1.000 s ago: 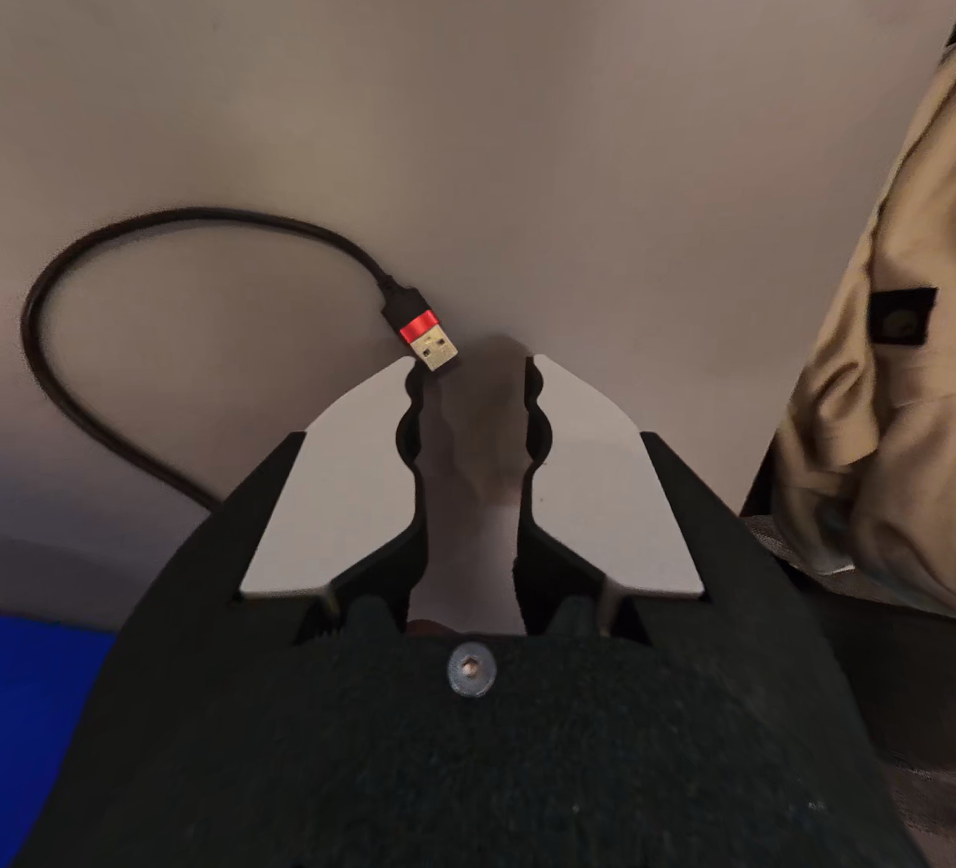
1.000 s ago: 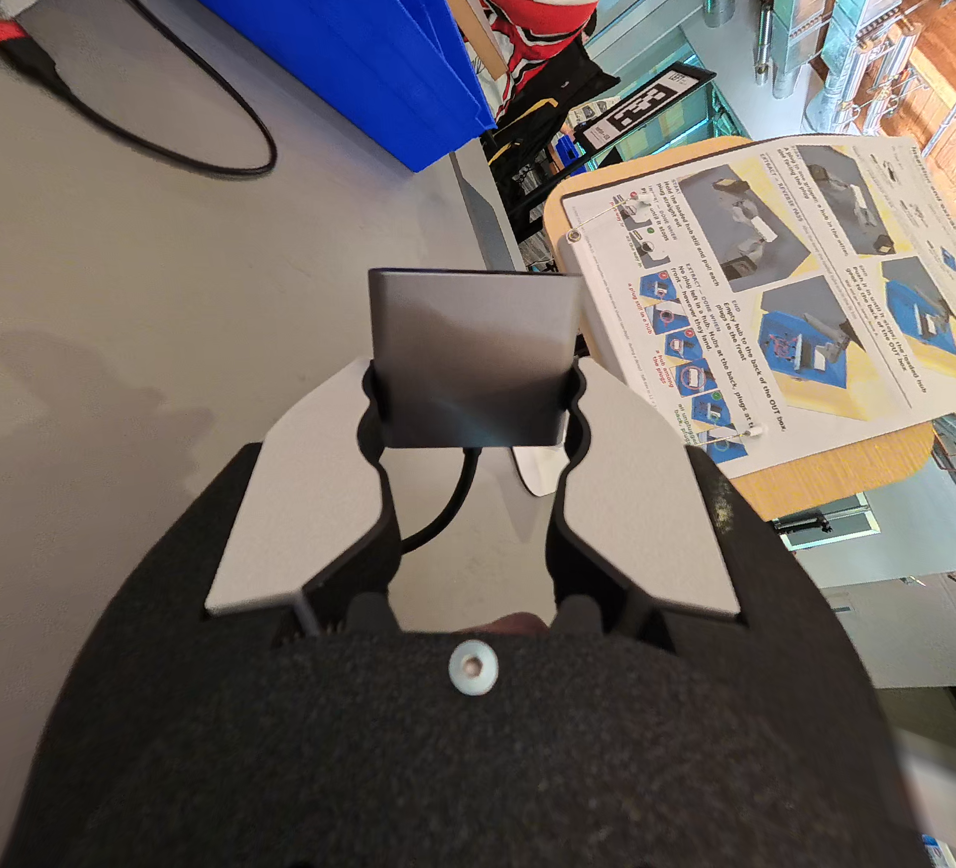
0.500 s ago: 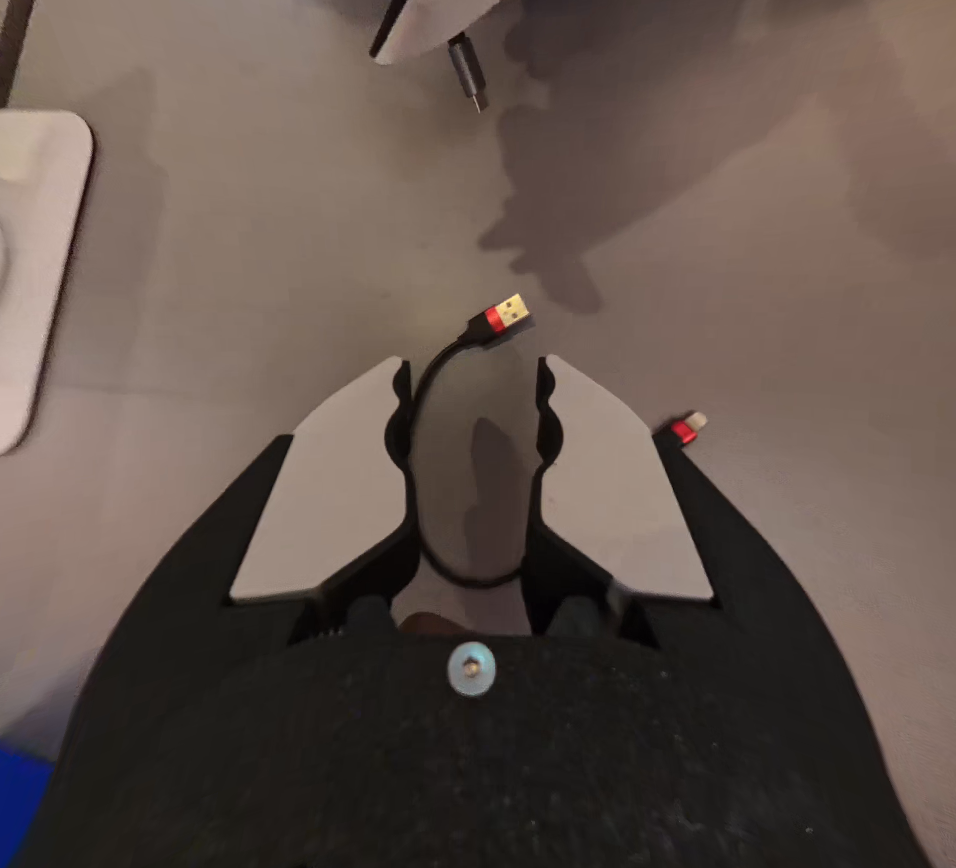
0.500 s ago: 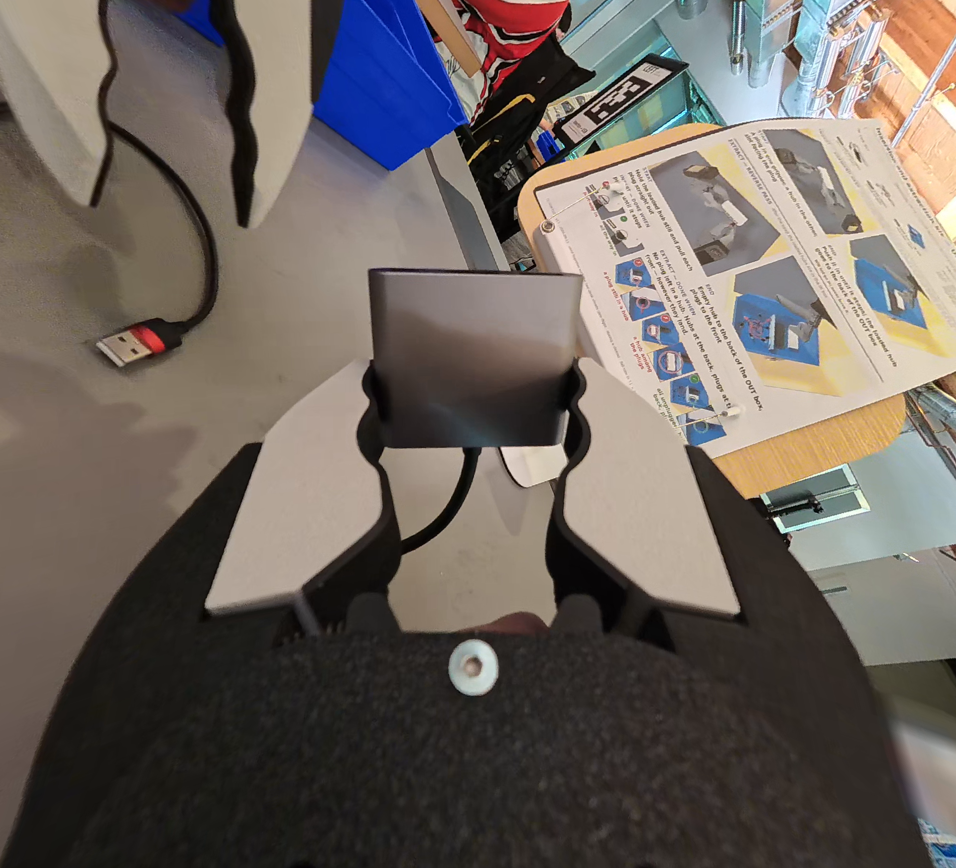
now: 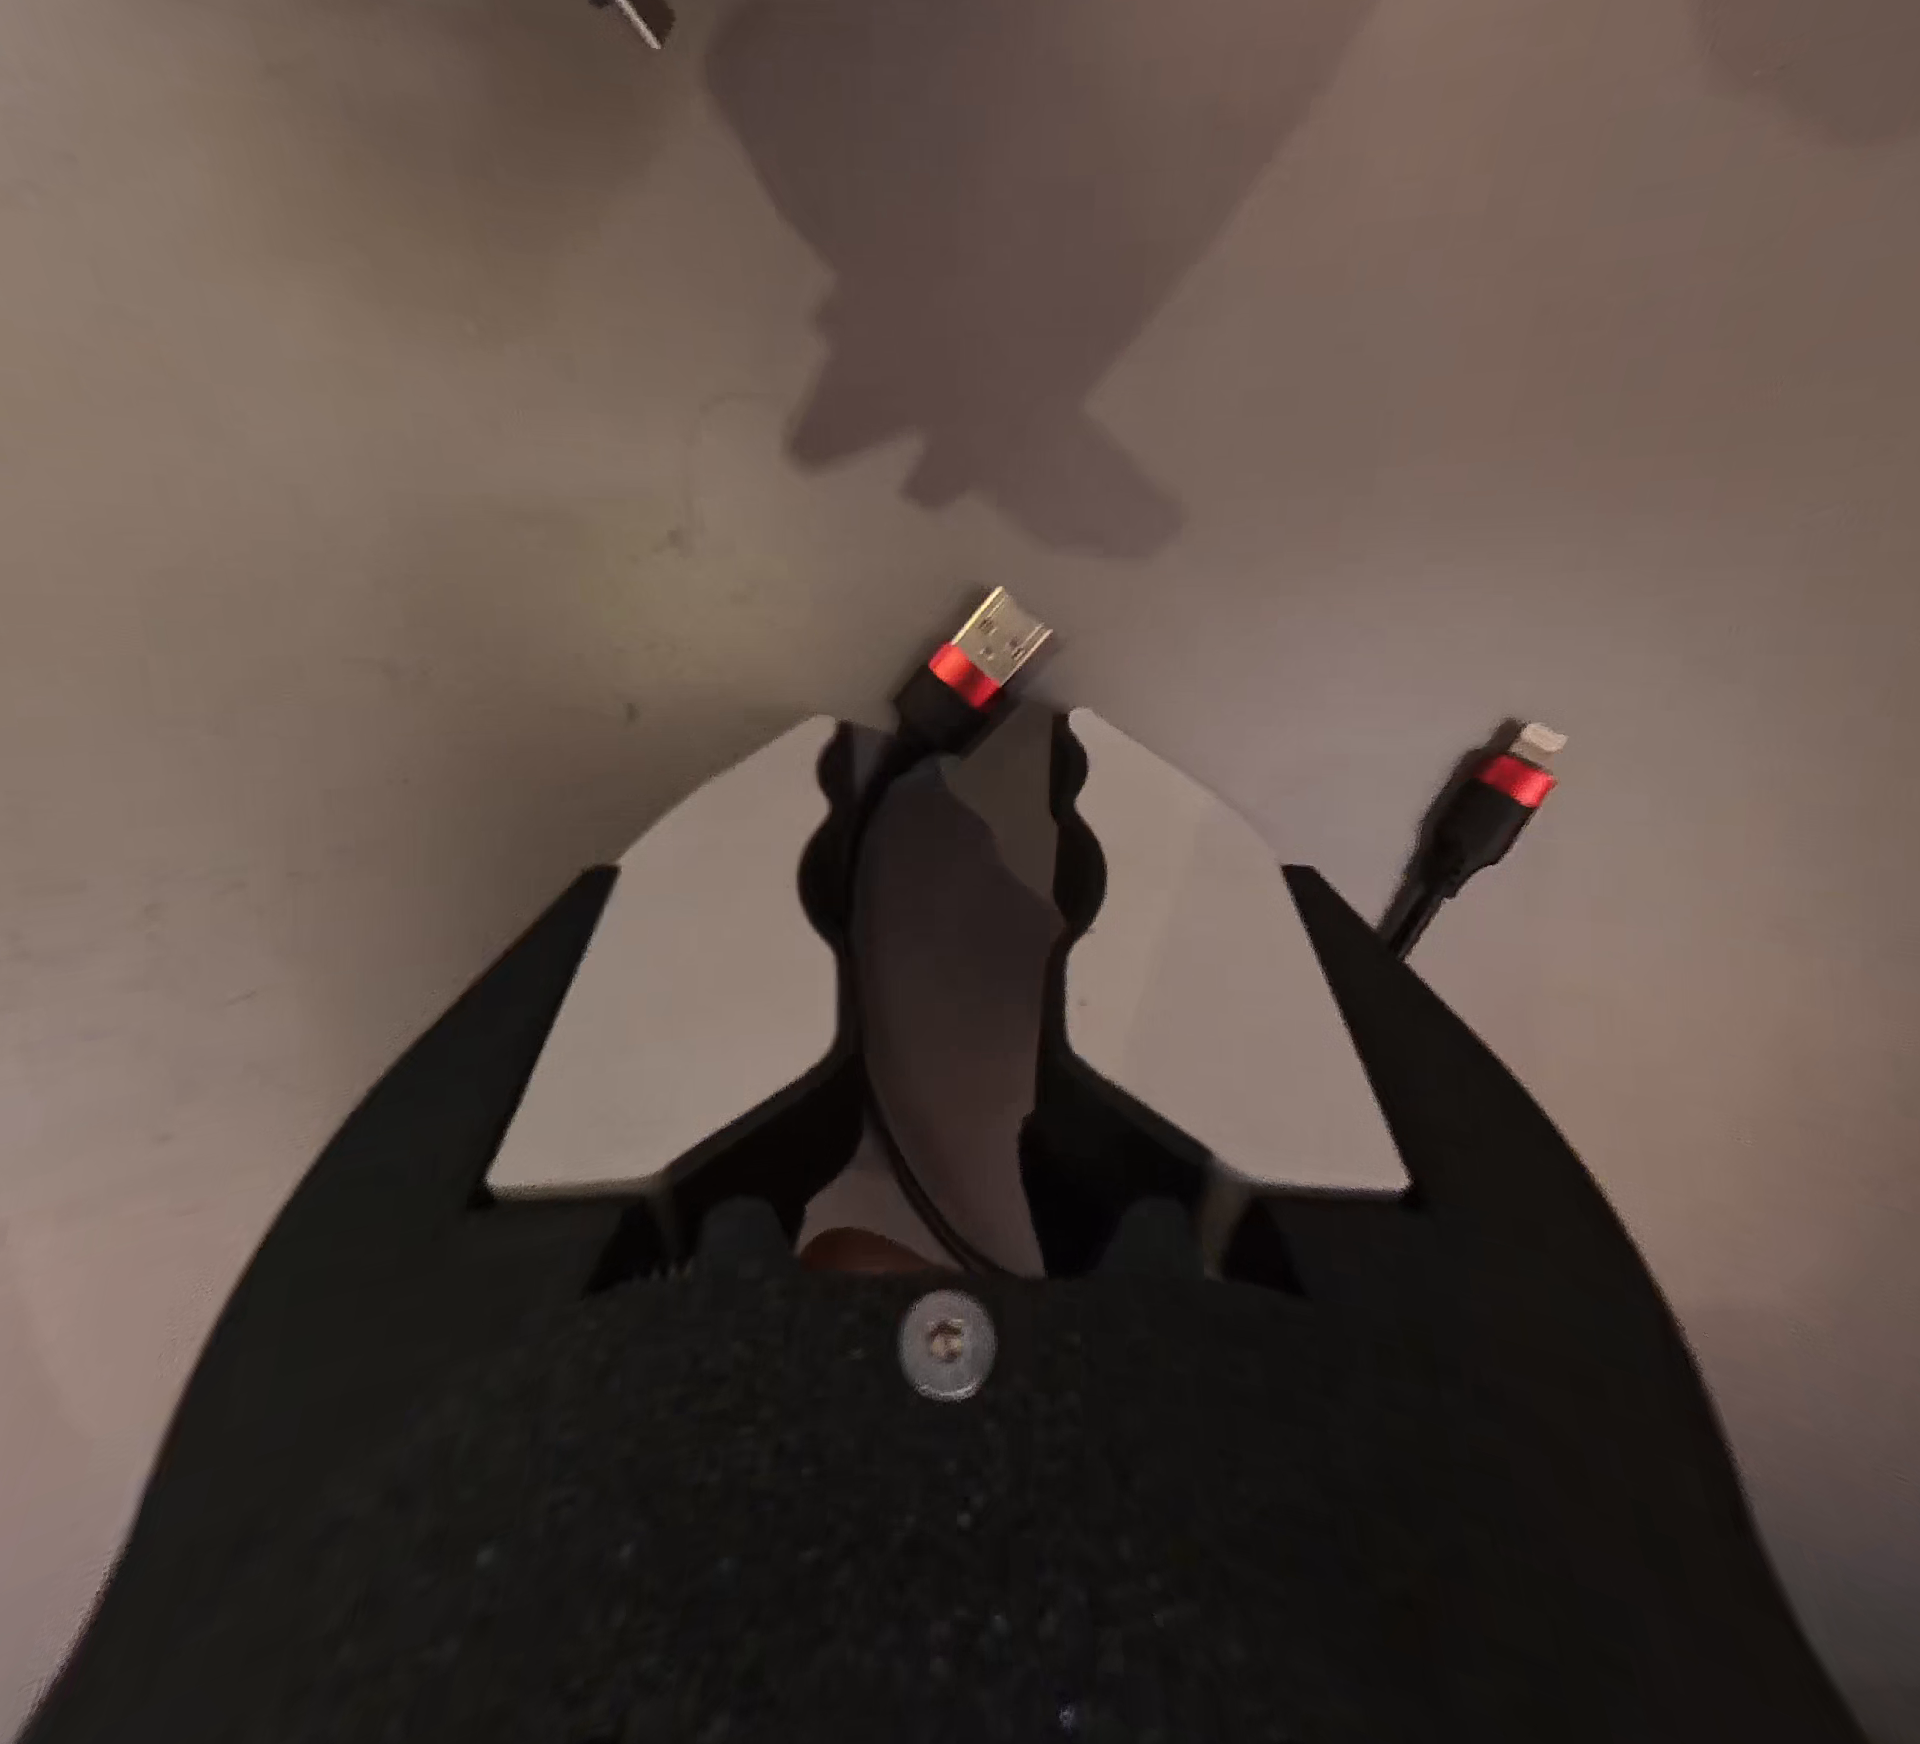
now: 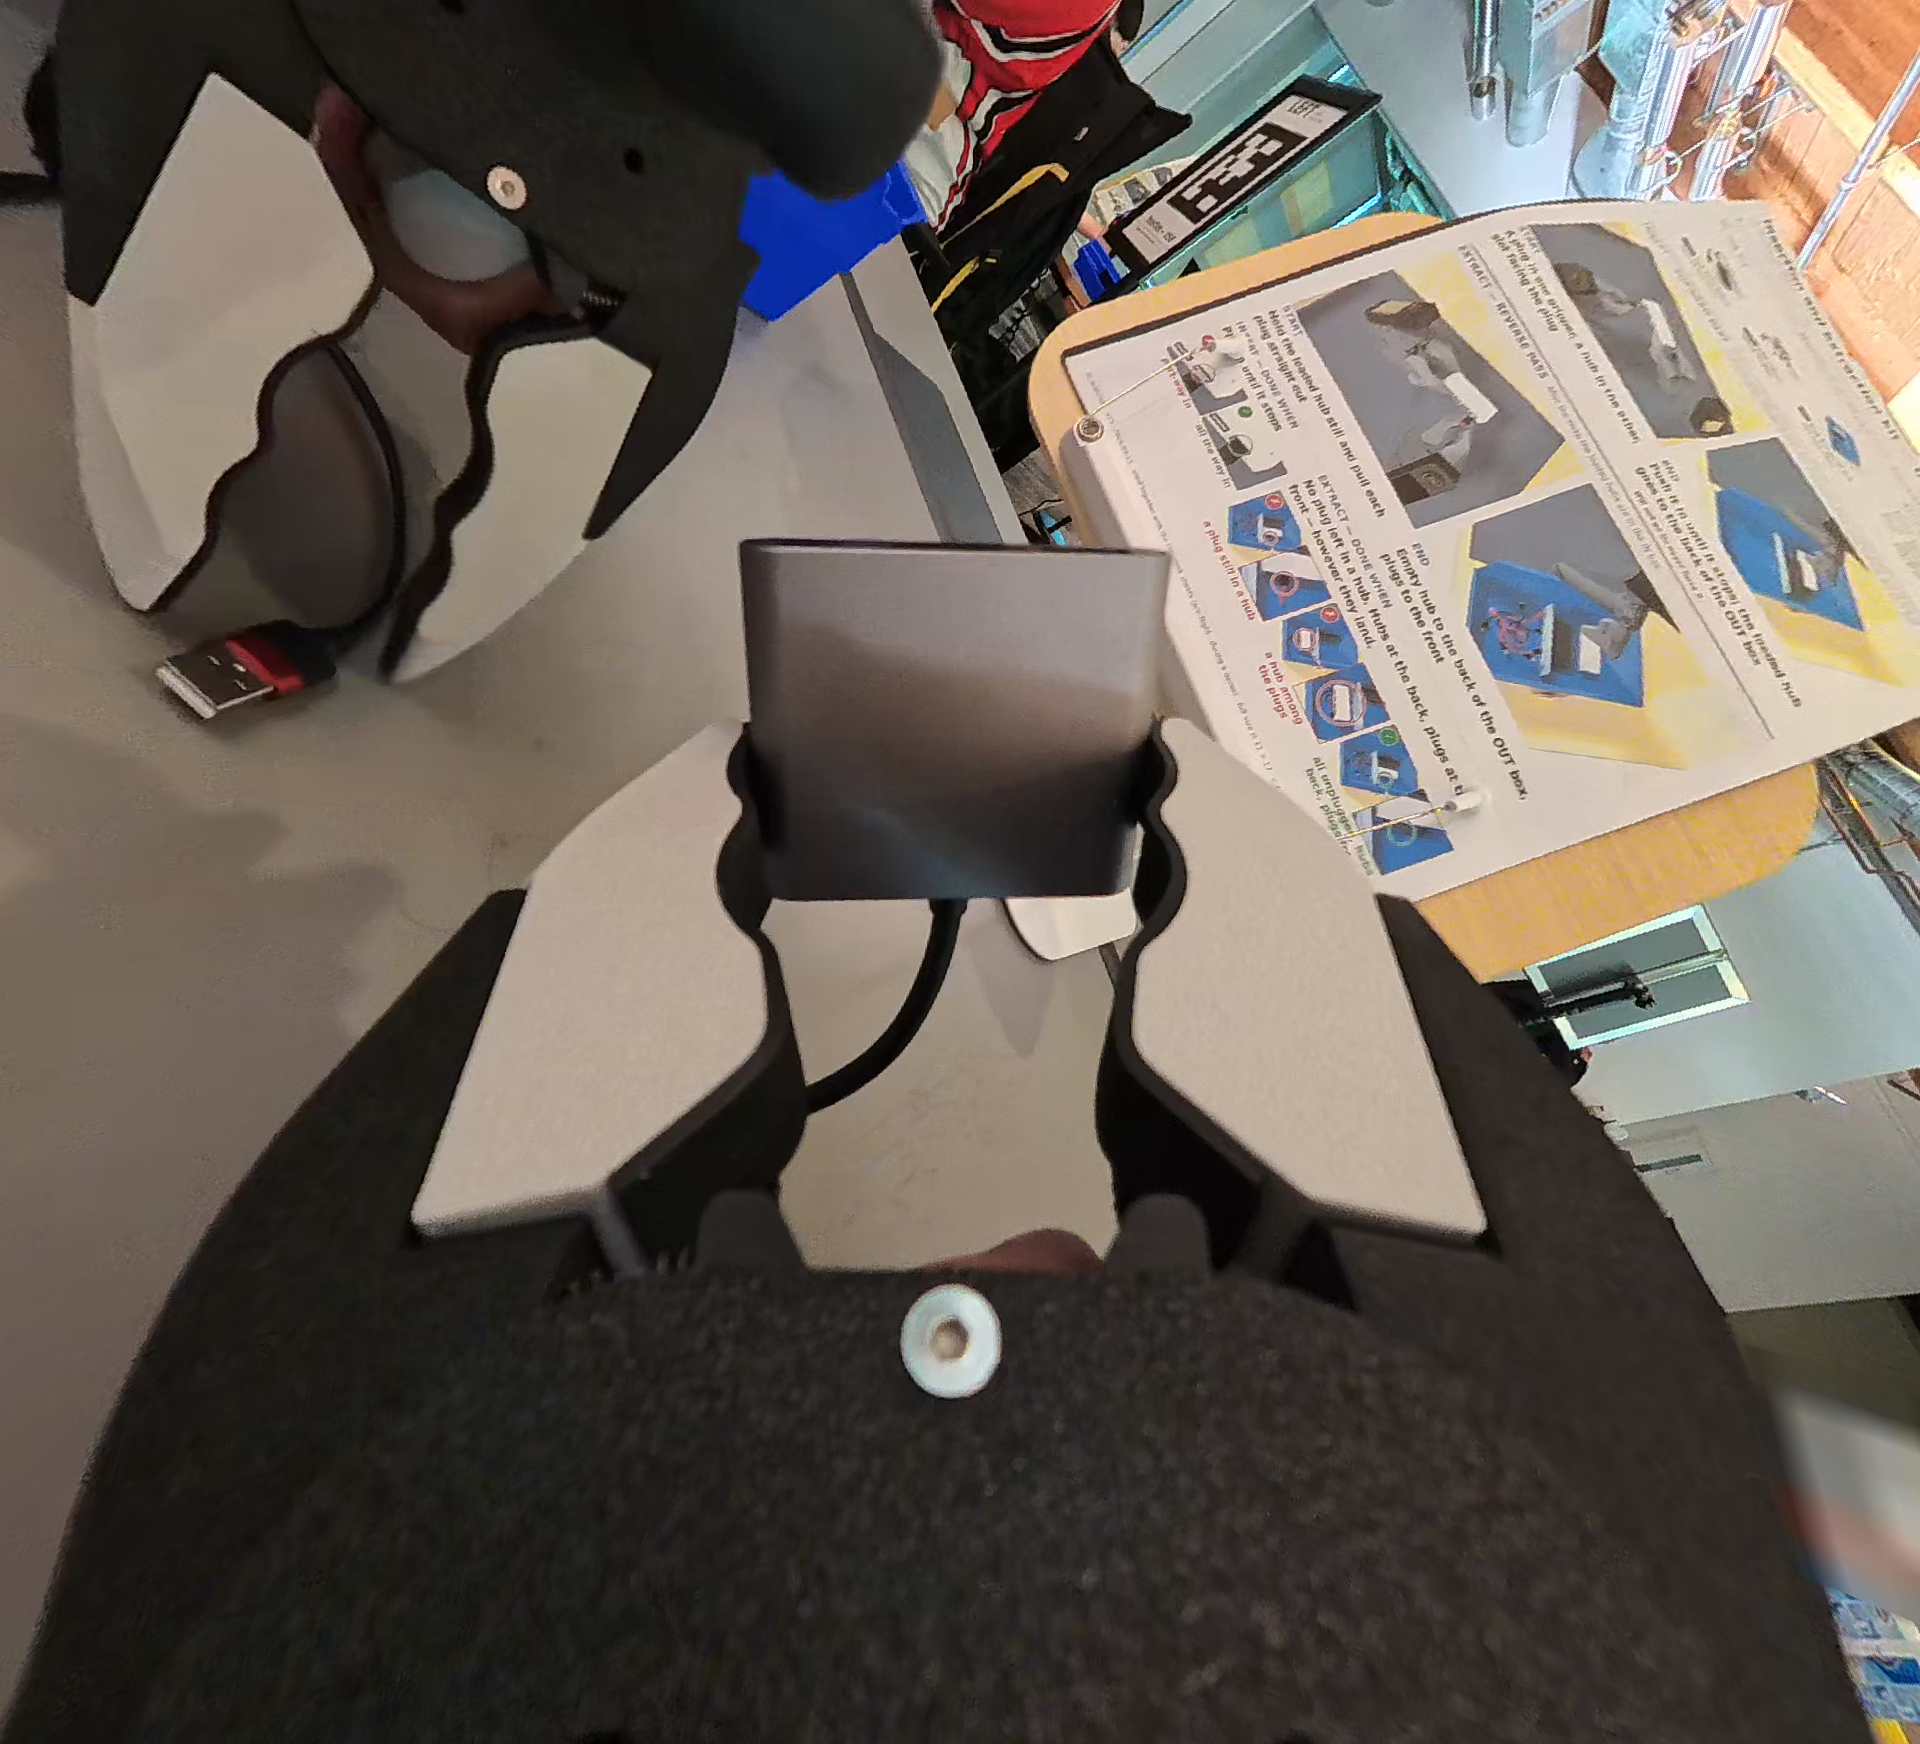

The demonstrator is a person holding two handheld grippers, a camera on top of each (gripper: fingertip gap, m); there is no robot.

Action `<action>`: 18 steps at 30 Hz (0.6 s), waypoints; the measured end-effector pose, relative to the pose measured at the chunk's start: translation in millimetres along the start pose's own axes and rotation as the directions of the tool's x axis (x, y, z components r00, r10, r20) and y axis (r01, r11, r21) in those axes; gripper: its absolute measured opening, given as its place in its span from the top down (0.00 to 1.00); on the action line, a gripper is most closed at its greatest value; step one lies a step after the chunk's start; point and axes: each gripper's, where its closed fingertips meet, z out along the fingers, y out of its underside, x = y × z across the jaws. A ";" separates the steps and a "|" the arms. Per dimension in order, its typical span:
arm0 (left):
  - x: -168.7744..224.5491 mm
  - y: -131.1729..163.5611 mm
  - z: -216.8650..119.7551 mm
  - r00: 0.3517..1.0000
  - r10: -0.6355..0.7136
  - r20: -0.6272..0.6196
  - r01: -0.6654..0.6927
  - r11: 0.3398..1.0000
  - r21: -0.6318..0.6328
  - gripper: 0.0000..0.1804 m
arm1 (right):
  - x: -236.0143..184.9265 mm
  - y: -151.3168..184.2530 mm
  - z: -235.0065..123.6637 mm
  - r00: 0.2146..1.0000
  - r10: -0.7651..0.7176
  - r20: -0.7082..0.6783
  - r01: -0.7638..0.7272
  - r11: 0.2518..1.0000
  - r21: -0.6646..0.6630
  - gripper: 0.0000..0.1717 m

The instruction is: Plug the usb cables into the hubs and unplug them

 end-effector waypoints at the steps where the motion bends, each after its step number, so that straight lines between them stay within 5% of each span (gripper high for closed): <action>1: 3.2 -0.5 0.5 1.000 -0.013 -0.027 0.013 1.000 0.009 0.88 | -1.0 0.3 0.4 1.000 0.000 0.004 0.000 1.000 -0.001 0.60; 8: 5.0 1.5 -1.5 0.997 0.031 0.075 -0.027 0.998 -0.062 0.94 | -2.3 0.3 1.3 1.000 0.010 0.011 -0.010 1.000 0.000 0.60; 12: 0.3 -6.7 -22.8 0.981 -0.065 0.182 0.056 0.997 0.051 0.94 | -2.4 -0.7 0.7 1.000 0.024 0.017 -0.024 1.000 0.005 0.60; 16: -15.5 -7.5 -68.5 0.899 -0.238 0.367 0.197 0.969 0.148 0.94 | -8.7 2.0 4.3 0.999 0.025 0.042 -0.024 0.999 -0.021 0.60; 18: -14.6 -9.5 -89.3 0.846 -0.206 0.493 0.176 0.979 0.107 0.94 | -20.0 8.2 9.2 0.995 0.023 0.096 -0.016 0.997 -0.073 0.60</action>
